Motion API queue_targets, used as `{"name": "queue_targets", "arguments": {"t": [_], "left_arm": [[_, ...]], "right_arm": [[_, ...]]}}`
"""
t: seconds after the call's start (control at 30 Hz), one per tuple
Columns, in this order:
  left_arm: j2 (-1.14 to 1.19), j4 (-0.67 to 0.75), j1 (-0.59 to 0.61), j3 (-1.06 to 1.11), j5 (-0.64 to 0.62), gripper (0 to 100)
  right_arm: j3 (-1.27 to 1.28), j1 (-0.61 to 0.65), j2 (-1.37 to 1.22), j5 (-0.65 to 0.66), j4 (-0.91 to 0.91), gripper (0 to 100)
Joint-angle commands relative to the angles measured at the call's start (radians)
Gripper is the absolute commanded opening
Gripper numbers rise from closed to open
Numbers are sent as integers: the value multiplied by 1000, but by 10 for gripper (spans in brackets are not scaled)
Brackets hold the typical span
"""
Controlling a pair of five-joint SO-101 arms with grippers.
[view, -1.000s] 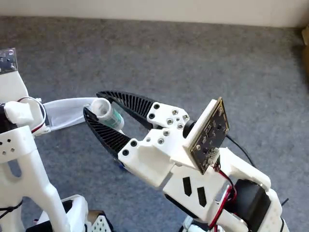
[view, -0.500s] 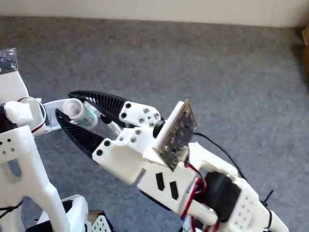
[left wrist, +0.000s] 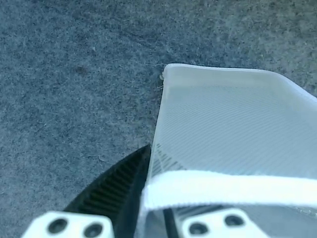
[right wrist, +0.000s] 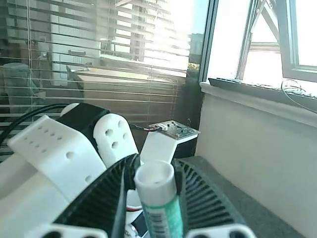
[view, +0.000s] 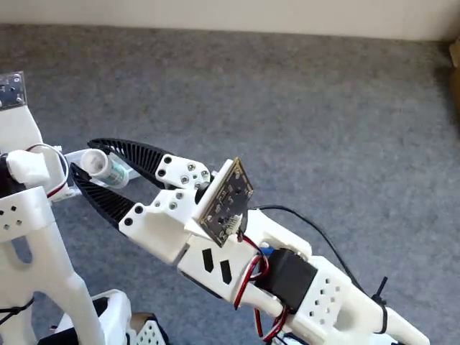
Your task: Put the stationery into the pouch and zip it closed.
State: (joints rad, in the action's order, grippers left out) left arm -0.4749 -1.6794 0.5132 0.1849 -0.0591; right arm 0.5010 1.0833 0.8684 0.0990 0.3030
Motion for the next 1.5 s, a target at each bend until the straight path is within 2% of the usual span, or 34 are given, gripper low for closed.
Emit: {"name": "queue_targets", "arguments": {"t": [0.0, 0.23, 0.53, 0.8, 1.47], "left_arm": [[31, 20, -18, 18, -12, 7], [31, 20, -18, 22, -12, 7], [31, 20, -16, 25, -12, 7], [31, 20, 19, 25, -12, 7], [31, 20, 25, 25, -12, 7]], "right_arm": [[-15, 12, -7, 0, -28, 16], [-13, 70, -8, 0, -28, 16], [-13, 62, -53, 0, -107, 16], [-13, -31, -157, 0, -216, 16], [58, -39, -196, 0, -222, 16]]}}
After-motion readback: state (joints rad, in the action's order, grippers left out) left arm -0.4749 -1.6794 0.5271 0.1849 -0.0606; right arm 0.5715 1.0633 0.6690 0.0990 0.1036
